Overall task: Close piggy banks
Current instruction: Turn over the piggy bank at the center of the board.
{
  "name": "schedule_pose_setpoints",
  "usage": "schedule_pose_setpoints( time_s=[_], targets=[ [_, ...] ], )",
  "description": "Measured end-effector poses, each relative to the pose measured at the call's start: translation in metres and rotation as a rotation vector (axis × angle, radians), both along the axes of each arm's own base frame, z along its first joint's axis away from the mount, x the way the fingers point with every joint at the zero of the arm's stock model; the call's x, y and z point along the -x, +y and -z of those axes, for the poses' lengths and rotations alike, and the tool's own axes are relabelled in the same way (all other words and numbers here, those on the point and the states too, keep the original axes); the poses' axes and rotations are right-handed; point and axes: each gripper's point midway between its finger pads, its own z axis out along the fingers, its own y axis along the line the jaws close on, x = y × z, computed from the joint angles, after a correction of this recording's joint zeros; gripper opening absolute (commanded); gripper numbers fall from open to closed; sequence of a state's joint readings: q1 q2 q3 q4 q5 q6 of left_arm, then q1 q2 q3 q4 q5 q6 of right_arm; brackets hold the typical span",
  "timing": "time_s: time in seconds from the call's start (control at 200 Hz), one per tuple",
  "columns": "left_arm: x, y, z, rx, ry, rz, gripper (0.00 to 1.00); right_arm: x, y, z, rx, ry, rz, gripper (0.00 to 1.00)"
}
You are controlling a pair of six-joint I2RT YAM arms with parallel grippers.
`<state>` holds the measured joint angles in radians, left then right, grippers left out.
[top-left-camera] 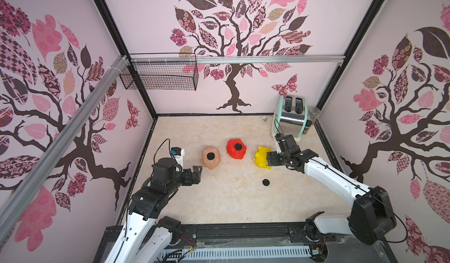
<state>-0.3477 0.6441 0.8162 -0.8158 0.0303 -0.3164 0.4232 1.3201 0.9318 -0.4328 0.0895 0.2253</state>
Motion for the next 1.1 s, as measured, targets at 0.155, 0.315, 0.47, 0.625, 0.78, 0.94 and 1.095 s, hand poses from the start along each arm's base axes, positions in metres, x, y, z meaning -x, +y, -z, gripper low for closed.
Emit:
schedule_pose_setpoints(
  time_s=[0.155,0.315,0.47,0.625,0.78,0.94,1.095],
  targets=[
    [0.0,0.0,0.0,0.0,0.0,0.0,0.98,-0.016,0.012,-0.015,-0.029,-0.086,-0.041,1.0],
    [0.0,0.0,0.0,0.0,0.0,0.0,0.98,-0.029,0.035,-0.016,-0.019,-0.154,-0.121,1.0],
    [0.0,0.0,0.0,0.0,0.0,0.0,0.98,-0.037,0.05,-0.025,-0.019,-0.238,-0.168,1.0],
    [0.0,0.0,0.0,0.0,0.0,0.0,0.98,-0.044,0.054,-0.035,0.003,-0.305,-0.19,1.0],
    [0.0,0.0,0.0,0.0,0.0,0.0,0.98,-0.042,0.053,-0.027,0.038,-0.323,-0.206,1.0],
    [0.0,0.0,0.0,0.0,0.0,0.0,0.98,-0.038,0.054,-0.018,0.064,-0.32,-0.227,1.0],
    [0.0,0.0,0.0,0.0,0.0,0.0,0.98,-0.039,0.057,-0.021,0.066,-0.341,-0.247,1.0]
  ],
)
